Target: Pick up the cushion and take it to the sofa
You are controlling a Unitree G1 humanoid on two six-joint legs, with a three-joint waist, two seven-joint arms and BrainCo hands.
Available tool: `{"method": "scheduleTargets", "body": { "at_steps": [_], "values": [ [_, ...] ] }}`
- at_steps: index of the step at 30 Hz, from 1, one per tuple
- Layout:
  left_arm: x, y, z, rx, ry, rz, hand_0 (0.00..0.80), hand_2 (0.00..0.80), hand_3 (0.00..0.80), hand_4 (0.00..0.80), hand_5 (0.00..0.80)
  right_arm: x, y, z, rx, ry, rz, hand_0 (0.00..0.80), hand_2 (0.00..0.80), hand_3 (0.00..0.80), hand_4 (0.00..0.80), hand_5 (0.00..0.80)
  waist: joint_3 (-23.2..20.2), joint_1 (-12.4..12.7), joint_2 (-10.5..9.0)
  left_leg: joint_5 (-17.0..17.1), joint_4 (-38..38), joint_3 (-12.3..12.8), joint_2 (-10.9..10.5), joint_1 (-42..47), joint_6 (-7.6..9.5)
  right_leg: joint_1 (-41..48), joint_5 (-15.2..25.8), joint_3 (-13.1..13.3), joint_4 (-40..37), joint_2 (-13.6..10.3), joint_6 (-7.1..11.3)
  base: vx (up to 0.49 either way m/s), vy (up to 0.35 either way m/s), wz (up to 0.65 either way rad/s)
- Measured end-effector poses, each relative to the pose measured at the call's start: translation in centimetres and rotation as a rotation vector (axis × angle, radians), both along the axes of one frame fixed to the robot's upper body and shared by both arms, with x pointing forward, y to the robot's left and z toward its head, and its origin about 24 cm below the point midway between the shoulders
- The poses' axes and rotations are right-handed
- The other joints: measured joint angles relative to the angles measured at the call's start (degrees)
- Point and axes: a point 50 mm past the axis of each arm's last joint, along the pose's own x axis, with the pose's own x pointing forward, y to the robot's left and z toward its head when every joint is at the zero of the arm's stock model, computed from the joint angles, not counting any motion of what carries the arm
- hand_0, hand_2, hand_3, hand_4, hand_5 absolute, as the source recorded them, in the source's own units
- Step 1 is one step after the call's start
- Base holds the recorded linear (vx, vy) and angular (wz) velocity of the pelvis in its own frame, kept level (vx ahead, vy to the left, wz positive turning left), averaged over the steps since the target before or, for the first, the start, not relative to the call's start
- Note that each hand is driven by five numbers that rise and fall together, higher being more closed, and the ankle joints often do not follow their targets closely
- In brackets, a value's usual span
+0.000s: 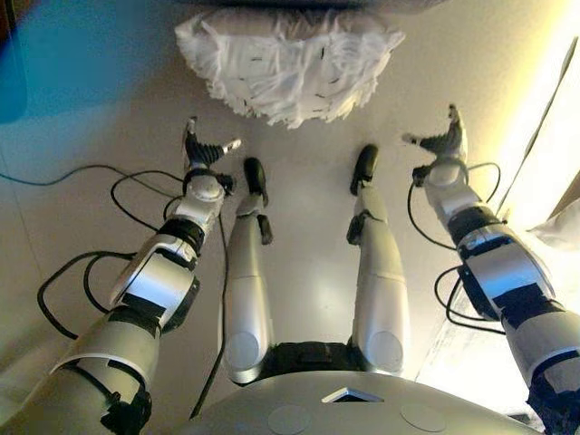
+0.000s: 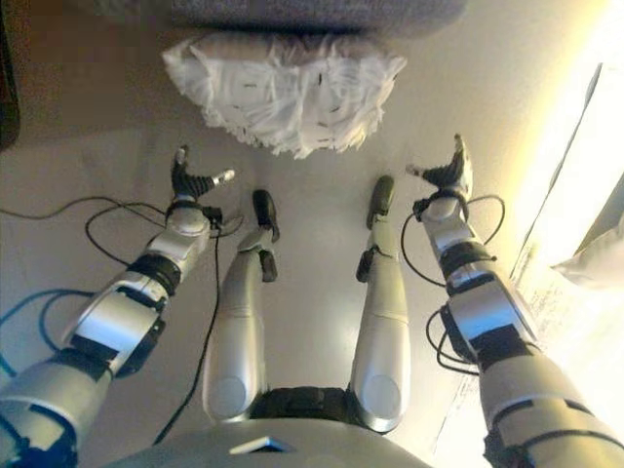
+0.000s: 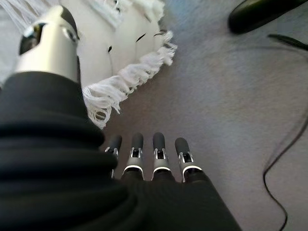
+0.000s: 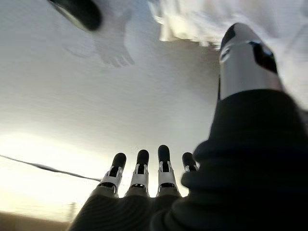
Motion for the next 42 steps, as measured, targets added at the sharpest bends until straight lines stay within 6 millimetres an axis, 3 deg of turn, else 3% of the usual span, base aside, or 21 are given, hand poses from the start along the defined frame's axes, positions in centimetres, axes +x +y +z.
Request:
{"method": "scheduleTargets", "body": {
  "at_steps": [4,7,12,14,17,21,25,31,42],
  "values": [
    [-0.2,3.1,2.4,-0.038,-0.096,0.125,0.000,0.000,0.000,0.000,0.000,-1.6,-2.6,0.5,-0.056,-0.066,-0.018,0.000,0.000,0.000,0.000,0.000,0.2,-0.2,-0.35,0.2,0.0,-0.2,-0.2,-3.4,0.18,-3.0,0.4,-0.1,-0.2,-0.2,0.35,0.037,-0.016,0.06],
    [-1.0,6.0,2.8,-0.076,-0.128,0.242,0.000,0.000,0.000,0.000,0.000,-2.8,-4.4,0.4,-0.072,-0.096,-0.071,0.000,0.000,0.000,0.000,0.000,0.2,-0.5,-0.36,0.2,-0.2,-0.8,-0.2,-4.9,0.14,-4.2,0.4,-0.5,-0.3,-0.2,0.43,0.042,-0.045,0.06],
    [-2.1,9.4,3.2,-0.064,-0.181,0.234,0.000,0.000,0.000,0.000,0.000,-3.2,-5.7,1.7,-0.037,-0.204,-0.098,0.000,0.000,0.000,0.000,0.000,0.2,-1.7,-0.42,0.3,0.7,-2.1,-0.2,-8.3,-0.03,-6.6,0.0,-1.7,0.5,-0.3,0.24,0.032,0.021,0.08],
    [-2.2,10.1,3.9,-0.059,-0.207,0.233,0.000,0.000,0.000,0.000,0.000,-2.8,-5.9,2.9,-0.025,-0.240,-0.103,0.000,0.000,0.000,0.000,0.000,0.2,-1.6,-0.42,0.3,1.6,-2.4,-0.3,-10.0,0.00,-8.2,-0.1,-1.7,1.3,-0.4,0.18,0.012,0.038,0.03],
    [-1.2,10.8,6.5,-0.071,-0.240,0.253,0.000,0.000,0.000,0.000,0.000,-1.2,-5.4,5.9,-0.052,-0.290,-0.067,0.000,0.000,0.000,0.000,0.000,0.2,-1.7,-0.42,0.1,4.4,-3.0,-0.3,-13.4,0.10,-12.0,-1.2,-1.4,5.2,-0.8,-0.14,0.013,0.093,0.05],
    [0.1,10.4,11.4,-0.064,-0.340,0.213,0.000,0.000,0.000,0.000,0.000,0.3,-3.6,10.6,-0.083,-0.402,0.015,0.000,0.000,0.000,0.000,0.000,0.2,-1.8,-0.43,-0.3,7.8,-3.0,-0.7,-17.4,0.65,-16.9,-2.2,0.0,9.8,-1.4,-0.26,0.002,0.069,0.03],
    [0.7,9.5,14.9,-0.049,-0.437,0.156,0.000,0.000,0.000,0.000,0.000,0.5,-2.9,11.5,-0.101,-0.426,0.051,0.000,0.000,0.000,0.000,0.000,0.2,-2.1,-0.43,-0.3,8.7,-3.3,-0.8,-20.5,0.88,-19.6,-2.1,0.5,10.6,-1.3,-0.14,0.000,0.008,0.00],
    [1.1,8.7,15.3,-0.003,-0.427,0.098,0.000,0.000,0.000,0.000,0.000,0.5,-2.8,13.0,-0.137,-0.463,0.098,0.000,0.000,0.000,0.000,0.000,0.2,-3.1,-0.43,0.0,8.8,-3.3,-0.9,-23.3,0.67,-22.1,-1.9,0.7,10.1,-1.1,0.12,0.001,0.004,-0.01],
    [2.5,4.7,19.3,0.011,-0.456,-0.192,0.000,0.000,0.000,0.000,0.000,1.3,1.7,19.0,-0.207,-0.578,0.334,0.000,0.000,0.000,0.000,0.000,0.2,-2.9,-0.43,0.1,6.6,-3.0,-1.3,-23.6,0.79,-22.5,-1.3,0.7,7.8,-1.2,0.94,0.007,0.014,0.02]
  ]
}}
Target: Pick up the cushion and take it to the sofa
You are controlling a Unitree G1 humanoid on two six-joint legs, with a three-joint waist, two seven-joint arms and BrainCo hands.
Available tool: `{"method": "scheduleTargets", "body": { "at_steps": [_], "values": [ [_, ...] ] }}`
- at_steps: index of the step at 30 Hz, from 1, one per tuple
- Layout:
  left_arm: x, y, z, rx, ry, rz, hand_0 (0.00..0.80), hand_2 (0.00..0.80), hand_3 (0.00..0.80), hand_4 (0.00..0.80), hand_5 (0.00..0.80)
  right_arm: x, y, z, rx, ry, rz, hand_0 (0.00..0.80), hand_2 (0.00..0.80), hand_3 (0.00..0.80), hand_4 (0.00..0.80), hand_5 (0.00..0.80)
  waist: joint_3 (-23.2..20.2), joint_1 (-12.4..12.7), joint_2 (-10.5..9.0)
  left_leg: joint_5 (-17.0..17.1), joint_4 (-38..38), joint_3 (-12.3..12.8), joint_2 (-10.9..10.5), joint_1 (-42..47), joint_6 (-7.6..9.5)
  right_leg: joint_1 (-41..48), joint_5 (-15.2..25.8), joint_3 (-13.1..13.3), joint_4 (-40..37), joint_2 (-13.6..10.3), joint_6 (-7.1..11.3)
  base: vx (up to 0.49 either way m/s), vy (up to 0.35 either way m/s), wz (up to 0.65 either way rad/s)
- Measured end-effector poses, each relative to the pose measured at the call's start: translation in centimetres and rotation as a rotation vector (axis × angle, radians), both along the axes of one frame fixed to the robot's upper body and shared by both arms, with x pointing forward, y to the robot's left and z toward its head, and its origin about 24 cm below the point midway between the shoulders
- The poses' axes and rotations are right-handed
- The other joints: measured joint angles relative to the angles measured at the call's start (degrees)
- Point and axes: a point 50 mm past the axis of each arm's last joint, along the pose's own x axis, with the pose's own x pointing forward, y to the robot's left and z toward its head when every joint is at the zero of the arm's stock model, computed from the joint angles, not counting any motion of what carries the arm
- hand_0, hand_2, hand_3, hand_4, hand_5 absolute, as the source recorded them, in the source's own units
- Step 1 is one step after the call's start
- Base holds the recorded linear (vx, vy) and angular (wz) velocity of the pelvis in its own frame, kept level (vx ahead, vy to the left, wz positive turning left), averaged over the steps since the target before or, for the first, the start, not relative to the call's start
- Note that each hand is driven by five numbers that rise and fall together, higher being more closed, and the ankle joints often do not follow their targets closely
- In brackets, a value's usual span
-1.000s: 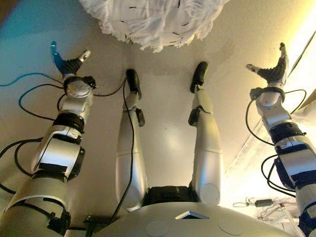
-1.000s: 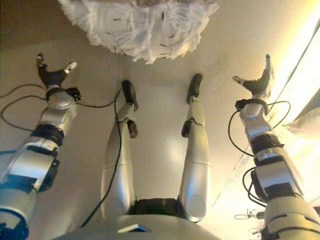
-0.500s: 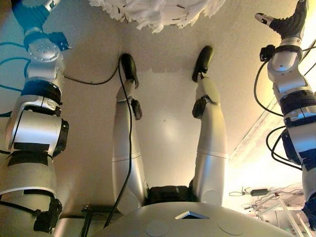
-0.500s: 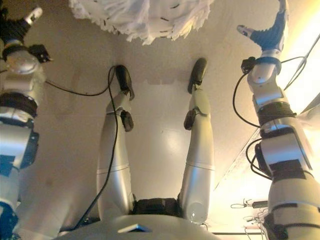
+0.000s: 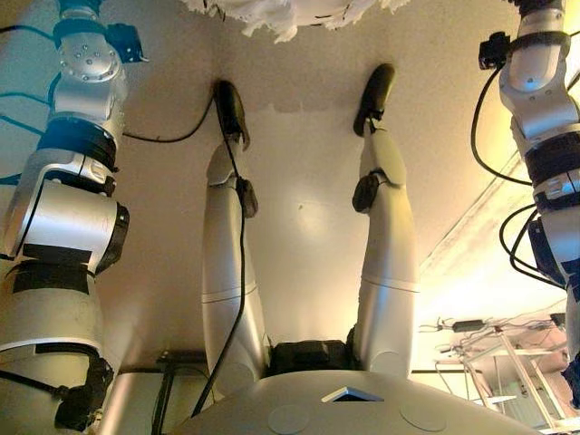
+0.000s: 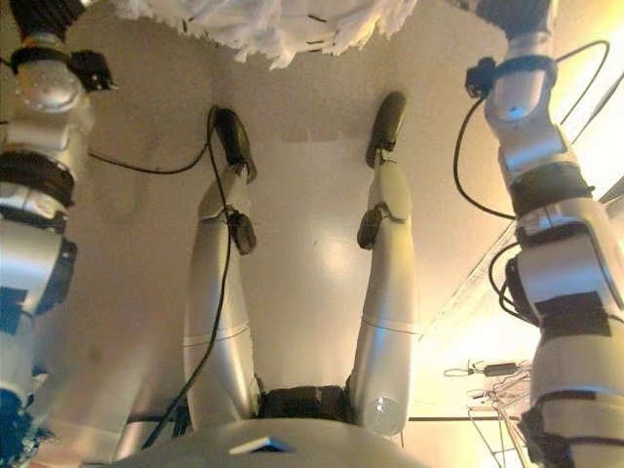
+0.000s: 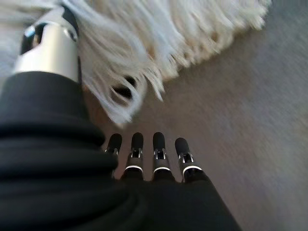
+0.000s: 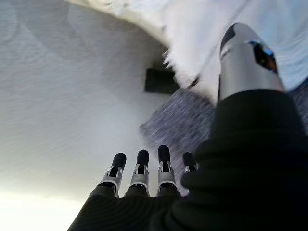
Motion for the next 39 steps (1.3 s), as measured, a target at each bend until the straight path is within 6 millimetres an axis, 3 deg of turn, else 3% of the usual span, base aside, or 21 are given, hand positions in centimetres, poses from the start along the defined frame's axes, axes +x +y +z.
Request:
{"method": "scheduleTargets", "body": {
  "at_steps": [12,28,29,30,31,39],
  "values": [
    [0.9,-3.7,0.6,-0.049,0.032,-0.289,0.000,0.000,0.000,0.000,0.000,0.3,4.0,3.1,-0.054,0.012,0.240,0.000,0.000,0.000,0.000,0.000,-0.1,0.3,0.10,2.0,-4.6,0.8,-1.2,0.9,0.05,-0.2,0.8,2.3,-2.8,-0.1,0.92,0.006,0.020,0.06],
    [1.3,-5.7,-0.4,-0.105,0.174,-0.546,0.000,0.000,0.000,0.000,0.000,0.6,5.5,3.8,0.126,0.307,0.696,0.000,0.000,0.000,0.000,0.000,-0.3,1.5,0.52,4.7,-9.7,1.6,-2.2,2.5,-0.21,-1.3,1.0,3.4,-3.3,-0.8,1.10,0.005,-0.011,0.04],
    [1.3,-6.0,-0.4,-0.089,0.185,-0.557,0.320,0.320,0.320,0.320,0.320,0.6,5.4,3.8,0.119,0.322,0.702,0.000,0.000,0.000,0.000,0.000,-0.3,1.6,0.53,4.9,-10.1,1.6,-2.3,2.6,-0.26,-1.4,1.0,3.4,-3.3,-0.8,1.09,-0.006,-0.040,0.10],
    [1.3,-6.1,-0.6,-0.072,0.201,-0.561,0.574,0.574,0.574,0.574,0.574,0.6,5.4,3.8,0.122,0.335,0.710,0.066,0.066,0.066,0.066,0.066,-0.3,1.8,0.56,5.0,-10.2,1.5,-2.3,2.7,-0.28,-1.4,1.0,3.4,-3.3,-0.8,1.08,-0.005,-0.045,0.05],
    [1.4,-6.2,-0.8,-0.066,0.217,-0.566,0.800,0.800,0.800,0.800,0.800,0.5,5.4,3.8,0.124,0.346,0.721,0.800,0.800,0.800,0.800,0.800,-0.4,2.0,0.71,5.0,-10.3,1.5,-2.3,2.7,-0.28,-1.4,1.0,3.4,-3.4,-0.8,1.09,0.000,0.000,0.00],
    [1.0,-6.4,-4.2,-0.117,0.292,-0.662,0.800,0.800,0.800,0.800,0.800,0.4,4.4,3.6,0.149,0.373,0.739,0.800,0.800,0.800,0.800,0.800,-0.6,3.3,1.18,5.0,-10.8,1.5,-2.5,2.6,-0.26,-1.6,0.9,3.4,-3.6,-1.0,1.13,-0.015,-0.019,0.01]
  ]
}}
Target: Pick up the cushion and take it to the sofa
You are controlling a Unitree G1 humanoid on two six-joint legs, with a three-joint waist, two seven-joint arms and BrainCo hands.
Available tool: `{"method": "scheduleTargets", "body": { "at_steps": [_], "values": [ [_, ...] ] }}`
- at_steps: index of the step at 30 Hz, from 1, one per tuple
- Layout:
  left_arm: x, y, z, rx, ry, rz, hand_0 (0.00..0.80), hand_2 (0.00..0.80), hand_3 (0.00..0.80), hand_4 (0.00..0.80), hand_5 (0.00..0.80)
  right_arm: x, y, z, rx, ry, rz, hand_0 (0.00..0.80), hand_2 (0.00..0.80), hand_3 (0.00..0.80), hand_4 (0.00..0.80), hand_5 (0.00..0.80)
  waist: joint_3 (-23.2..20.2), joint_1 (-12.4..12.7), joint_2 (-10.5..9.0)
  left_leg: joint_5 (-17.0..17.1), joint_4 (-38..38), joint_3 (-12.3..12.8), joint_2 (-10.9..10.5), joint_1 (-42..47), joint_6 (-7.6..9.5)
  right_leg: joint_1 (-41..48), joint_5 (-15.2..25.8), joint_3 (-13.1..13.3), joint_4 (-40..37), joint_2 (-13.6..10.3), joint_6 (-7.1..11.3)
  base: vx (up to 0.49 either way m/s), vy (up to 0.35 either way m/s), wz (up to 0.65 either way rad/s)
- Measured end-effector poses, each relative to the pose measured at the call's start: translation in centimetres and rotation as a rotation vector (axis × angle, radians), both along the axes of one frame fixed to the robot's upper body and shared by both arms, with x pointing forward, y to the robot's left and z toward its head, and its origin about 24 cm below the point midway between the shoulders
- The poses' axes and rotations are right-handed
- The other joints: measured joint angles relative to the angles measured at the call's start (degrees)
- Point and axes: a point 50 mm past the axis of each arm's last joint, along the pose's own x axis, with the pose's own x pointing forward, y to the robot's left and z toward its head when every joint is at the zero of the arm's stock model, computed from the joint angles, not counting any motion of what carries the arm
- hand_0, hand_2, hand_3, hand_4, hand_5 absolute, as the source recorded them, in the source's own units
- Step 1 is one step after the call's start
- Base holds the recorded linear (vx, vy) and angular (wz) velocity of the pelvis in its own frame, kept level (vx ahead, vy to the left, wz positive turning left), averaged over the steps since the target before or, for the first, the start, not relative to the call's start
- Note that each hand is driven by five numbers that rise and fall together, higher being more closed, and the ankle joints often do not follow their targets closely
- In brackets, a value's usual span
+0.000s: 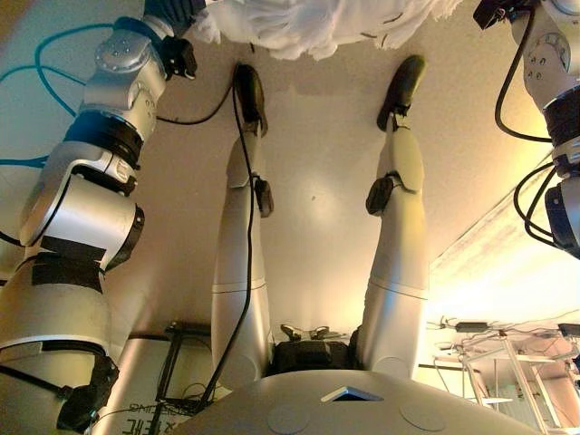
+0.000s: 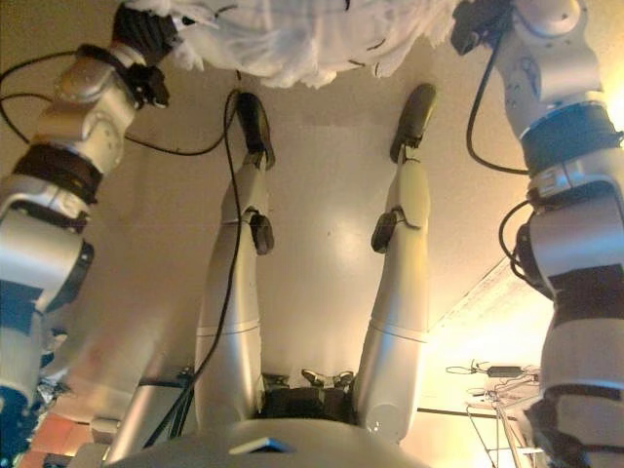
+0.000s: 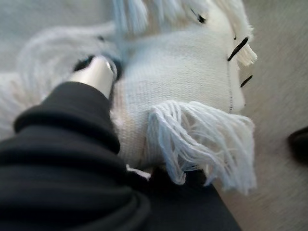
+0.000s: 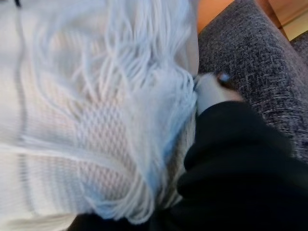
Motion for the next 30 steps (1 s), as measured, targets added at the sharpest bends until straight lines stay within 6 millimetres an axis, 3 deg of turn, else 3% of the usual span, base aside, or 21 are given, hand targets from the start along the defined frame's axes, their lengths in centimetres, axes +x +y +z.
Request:
{"method": "scheduleTargets", "body": {
  "at_steps": [4,7,12,15,19,24,30],
  "values": [
    [-0.5,-0.6,-1.9,-0.039,0.032,-0.071,0.800,0.800,0.800,0.800,0.800,-0.2,-0.3,-1.5,0.024,0.009,0.013,0.800,0.800,0.800,0.800,0.800,0.0,0.3,0.00,0.0,0.0,-0.1,0.0,0.1,-0.01,0.0,-0.2,-0.1,0.1,0.0,0.00,-0.048,-0.049,0.01],
    [-1.2,-0.8,-4.4,-0.079,0.078,-0.098,0.800,0.800,0.800,0.800,0.800,-0.6,-0.9,-3.5,0.065,0.008,0.024,0.800,0.800,0.800,0.800,0.800,0.3,0.5,0.58,0.0,0.1,-0.4,0.1,1.1,-0.06,1.4,-0.3,-0.5,0.2,-0.1,-0.04,-0.077,-0.090,0.00],
    [-4.1,-0.8,-11.1,-0.179,0.189,-0.148,0.800,0.800,0.800,0.800,0.800,-2.4,-2.3,-11.0,0.154,0.085,0.003,0.800,0.800,0.800,0.800,0.800,0.4,0.7,0.79,0.2,-0.6,-1.7,0.4,9.7,-0.45,10.5,-1.3,-2.1,0.6,0.1,-0.33,-0.094,-0.146,-0.01],
    [-6.3,-0.6,-14.0,-0.223,0.240,-0.170,0.800,0.800,0.800,0.800,0.800,-4.0,-2.6,-14.6,0.219,0.124,-0.005,0.800,0.800,0.800,0.800,0.800,0.4,-0.3,0.69,0.3,-1.2,-3.4,0.4,15.8,-1.04,17.2,-3.1,-3.2,1.6,0.2,-0.61,-0.022,-0.160,0.14],
    [-9.0,-0.5,-17.6,-0.274,0.347,-0.169,0.800,0.800,0.800,0.800,0.800,-6.2,-3.1,-19.7,0.309,0.221,-0.048,0.800,0.800,0.800,0.800,0.800,0.6,-0.4,-1.20,-0.1,-3.2,-3.2,1.7,28.3,-1.38,29.8,-4.1,-4.4,-0.1,1.3,-0.76,-0.012,-0.139,-0.05],
    [-11.7,-0.4,-19.7,-0.285,0.443,-0.184,0.800,0.800,0.800,0.800,0.800,-9.8,-3.2,-24.0,0.335,0.320,-0.079,0.800,0.800,0.800,0.800,0.800,0.2,-0.5,-3.89,-0.4,-8.4,-2.6,3.4,45.2,-1.97,47.3,-3.8,-6.0,-6.6,2.9,-0.83,0.057,-0.128,-0.11],
    [-14.1,0.4,-20.3,-0.310,0.447,-0.123,0.800,0.800,0.800,0.800,0.800,-12.1,-2.4,-25.7,0.350,0.354,-0.085,0.800,0.800,0.800,0.800,0.800,-3.1,-0.4,-6.35,-0.7,-14.2,-1.0,5.1,58.0,-2.65,59.8,-2.8,-6.8,-12.8,4.5,-1.20,0.113,-0.084,-0.12]
  ]
}}
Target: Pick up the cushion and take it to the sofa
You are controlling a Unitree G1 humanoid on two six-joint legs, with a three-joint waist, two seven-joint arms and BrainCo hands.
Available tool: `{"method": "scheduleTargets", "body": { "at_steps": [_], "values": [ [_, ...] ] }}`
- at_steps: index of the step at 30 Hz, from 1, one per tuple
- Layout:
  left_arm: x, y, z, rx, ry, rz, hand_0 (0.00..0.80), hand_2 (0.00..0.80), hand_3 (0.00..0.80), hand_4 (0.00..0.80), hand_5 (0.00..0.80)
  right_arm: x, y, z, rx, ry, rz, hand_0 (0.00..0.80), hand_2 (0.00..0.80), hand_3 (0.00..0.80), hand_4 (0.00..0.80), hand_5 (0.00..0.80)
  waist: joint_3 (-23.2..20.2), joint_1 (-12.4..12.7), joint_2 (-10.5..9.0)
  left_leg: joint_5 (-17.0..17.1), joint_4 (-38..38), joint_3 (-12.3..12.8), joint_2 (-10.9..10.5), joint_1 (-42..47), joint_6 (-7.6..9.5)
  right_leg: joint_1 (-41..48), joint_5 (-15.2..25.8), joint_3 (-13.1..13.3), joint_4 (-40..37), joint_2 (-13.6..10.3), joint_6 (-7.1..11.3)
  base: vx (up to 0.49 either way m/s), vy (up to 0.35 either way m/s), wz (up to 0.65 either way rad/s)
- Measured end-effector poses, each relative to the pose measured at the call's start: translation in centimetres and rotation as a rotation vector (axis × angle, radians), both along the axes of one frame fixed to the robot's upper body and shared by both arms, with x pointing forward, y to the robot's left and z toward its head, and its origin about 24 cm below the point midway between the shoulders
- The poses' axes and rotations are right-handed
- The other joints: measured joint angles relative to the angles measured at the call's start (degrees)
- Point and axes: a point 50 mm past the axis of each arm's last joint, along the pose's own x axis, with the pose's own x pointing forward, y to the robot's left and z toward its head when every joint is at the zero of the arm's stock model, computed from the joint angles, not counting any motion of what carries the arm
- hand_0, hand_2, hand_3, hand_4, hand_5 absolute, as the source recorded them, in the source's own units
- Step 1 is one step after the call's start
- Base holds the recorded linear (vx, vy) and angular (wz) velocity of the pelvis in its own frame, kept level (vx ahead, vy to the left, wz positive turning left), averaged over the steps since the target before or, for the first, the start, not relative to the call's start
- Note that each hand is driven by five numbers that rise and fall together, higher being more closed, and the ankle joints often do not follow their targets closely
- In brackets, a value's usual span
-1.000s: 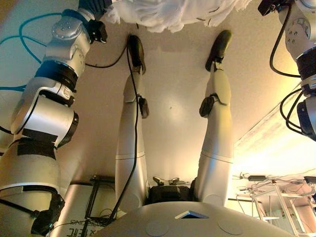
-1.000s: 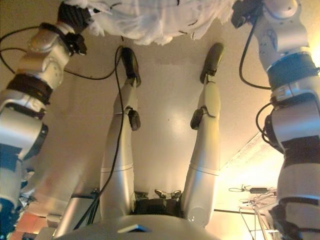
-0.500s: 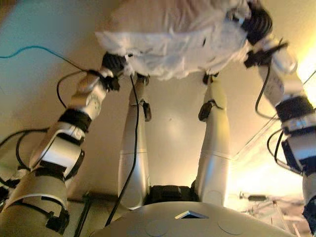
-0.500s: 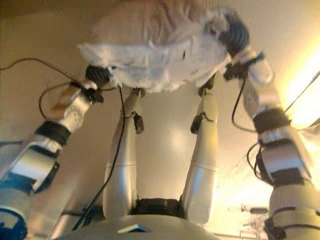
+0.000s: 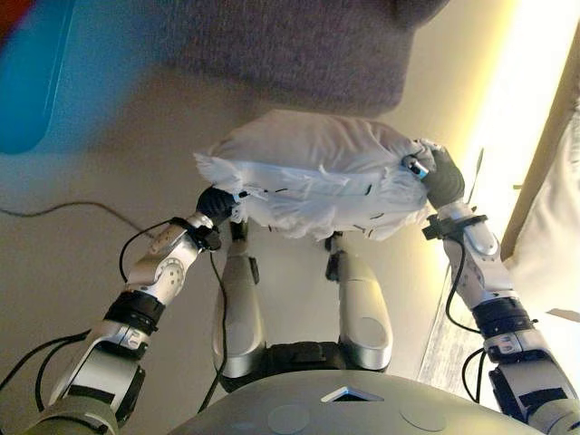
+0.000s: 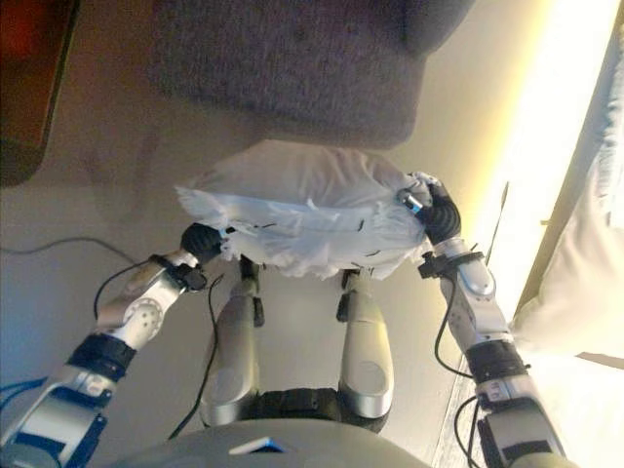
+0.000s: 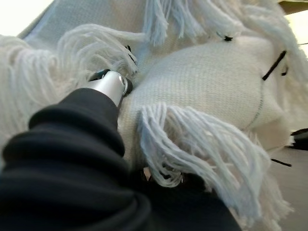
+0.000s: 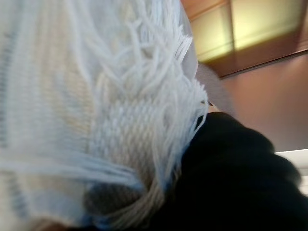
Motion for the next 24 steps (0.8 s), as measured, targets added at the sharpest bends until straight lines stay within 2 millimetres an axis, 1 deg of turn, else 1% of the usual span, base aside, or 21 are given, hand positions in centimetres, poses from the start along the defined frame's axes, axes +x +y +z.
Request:
{"method": "scheduleTargets", "body": {
  "at_steps": [2,3,5,6,8,9,10,12,13,15,16,19,21,24],
  "values": [
    [-0.9,0.4,-0.1,-0.006,-0.006,0.035,0.800,0.800,0.800,0.800,0.800,-0.6,0.5,0.1,-0.010,-0.008,0.011,0.800,0.800,0.800,0.800,0.800,-0.7,0.1,0.05,0.3,-2.9,0.8,0.4,5.1,-0.36,4.6,0.4,-0.1,-2.7,0.6,-0.09,0.212,-0.038,-0.11],
    [-1.7,0.7,-0.6,-0.015,0.005,0.058,0.800,0.800,0.800,0.800,0.800,-1.0,0.9,-0.1,-0.024,-0.008,0.022,0.800,0.800,0.800,0.800,0.800,-1.4,0.1,0.34,0.6,-4.6,1.1,0.5,8.6,-0.85,8.0,0.7,-0.1,-4.4,1.2,-0.02,0.203,-0.006,-0.13],
    [-3.5,0.6,-1.7,-0.029,0.027,0.091,0.800,0.800,0.800,0.800,0.800,-2.2,1.2,-0.6,-0.046,0.010,0.037,0.800,0.800,0.800,0.800,0.800,-6.4,0.2,1.15,0.4,-7.3,1.4,0.5,12.2,-0.80,11.4,0.8,0.1,-7.5,1.5,0.13,0.130,0.014,-0.10],
    [-4.3,0.6,-1.9,-0.043,0.027,0.109,0.800,0.800,0.800,0.800,0.800,-2.6,1.4,-0.4,-0.052,0.004,0.046,0.800,0.800,0.800,0.800,0.800,-8.5,0.2,1.61,0.5,-8.7,1.4,0.5,14.3,-1.20,13.2,0.9,0.3,-8.9,1.9,0.24,0.064,0.033,-0.19],
    [-5.6,0.4,-2.1,-0.087,0.011,0.150,0.800,0.800,0.800,0.800,0.800,-3.1,1.7,0.2,-0.070,-0.025,0.063,0.800,0.800,0.800,0.800,0.800,-11.9,0.6,2.66,0.3,-11.1,1.0,0.4,18.1,-1.45,16.2,1.1,1.1,-10.9,2.3,0.52,0.056,0.049,-0.31],
    [-6.0,0.2,-2.1,-0.108,0.000,0.163,0.800,0.800,0.800,0.800,0.800,-3.2,1.7,0.8,-0.083,-0.046,0.072,0.800,0.800,0.800,0.800,0.800,-12.9,1.1,3.17,0.3,-12.0,0.9,0.4,19.6,-1.49,16.5,1.0,2.1,-10.9,2.3,0.61,0.045,0.065,-0.44],
    [-6.2,0.1,-1.9,-0.125,-0.022,0.179,0.800,0.800,0.800,0.800,0.800,-3.4,1.8,1.6,-0.101,-0.079,0.088,0.800,0.800,0.800,0.800,0.800,-13.3,1.7,3.68,0.0,-12.4,0.6,0.4,20.9,-1.64,17.1,1.1,3.1,-10.9,2.4,0.68,0.039,0.069,-0.44],
    [-6.4,0.2,-0.9,-0.134,-0.097,0.200,0.800,0.800,0.800,0.800,0.800,-3.6,1.8,3.1,-0.111,-0.145,0.106,0.800,0.800,0.800,0.800,0.800,-14.0,1.5,4.00,-0.7,-12.4,0.7,0.3,22.8,-1.90,18.5,1.1,3.7,-10.9,2.2,0.95,0.045,0.075,-0.23],
    [-6.3,0.3,-0.5,-0.135,-0.125,0.205,0.800,0.800,0.800,0.800,0.800,-3.7,1.8,3.3,-0.108,-0.160,0.111,0.800,0.800,0.800,0.800,0.800,-14.7,1.4,3.76,-0.9,-12.4,0.8,0.2,23.2,-1.58,18.9,1.0,3.7,-10.9,2.1,1.00,0.060,0.072,-0.05],
    [-6.2,0.3,0.3,-0.140,-0.184,0.211,0.800,0.800,0.800,0.800,0.800,-4.0,1.8,3.8,-0.099,-0.185,0.110,0.800,0.800,0.800,0.800,0.800,-16.4,1.4,3.37,-1.0,-12.4,1.0,0.3,24.2,-1.59,19.8,0.8,3.7,-10.9,2.1,1.02,0.064,0.062,-0.01],
    [-6.2,0.3,0.6,-0.144,-0.210,0.214,0.800,0.800,0.800,0.800,0.800,-4.3,1.7,3.9,-0.095,-0.198,0.106,0.800,0.800,0.800,0.800,0.800,-17.3,1.4,3.37,-1.0,-12.7,1.0,0.3,24.5,-1.62,20.1,0.6,3.7,-11.0,2.0,0.80,0.056,0.055,0.00],
    [-6.3,0.0,1.8,-0.160,-0.278,0.226,0.800,0.800,0.800,0.800,0.800,-5.5,1.7,4.5,-0.067,-0.234,0.095,0.800,0.800,0.800,0.800,0.800,-19.6,1.4,3.62,-1.0,-12.7,1.0,0.3,24.5,-1.45,20.1,0.4,3.7,-11.1,1.7,1.08,0.028,0.026,0.00],
    [-6.5,-0.1,2.7,-0.175,-0.329,0.235,0.800,0.800,0.800,0.800,0.800,-6.0,1.9,5.0,-0.049,-0.266,0.093,0.800,0.800,0.800,0.800,0.800,-20.4,1.4,3.90,-0.9,-12.7,0.9,0.3,24.5,-1.31,20.2,0.6,3.7,-11.1,1.5,1.22,0.000,0.000,0.00],
    [-6.6,-0.2,3.7,-0.204,-0.386,0.239,0.800,0.800,0.800,0.800,0.800,-6.2,1.9,5.4,-0.031,-0.303,0.079,0.800,0.800,0.800,0.800,0.800,-20.9,1.4,4.01,-0.8,-12.7,0.8,0.2,24.5,-1.20,20.7,0.6,3.6,-11.1,1.3,1.29,-0.003,-0.058,0.02]
  ]
}}
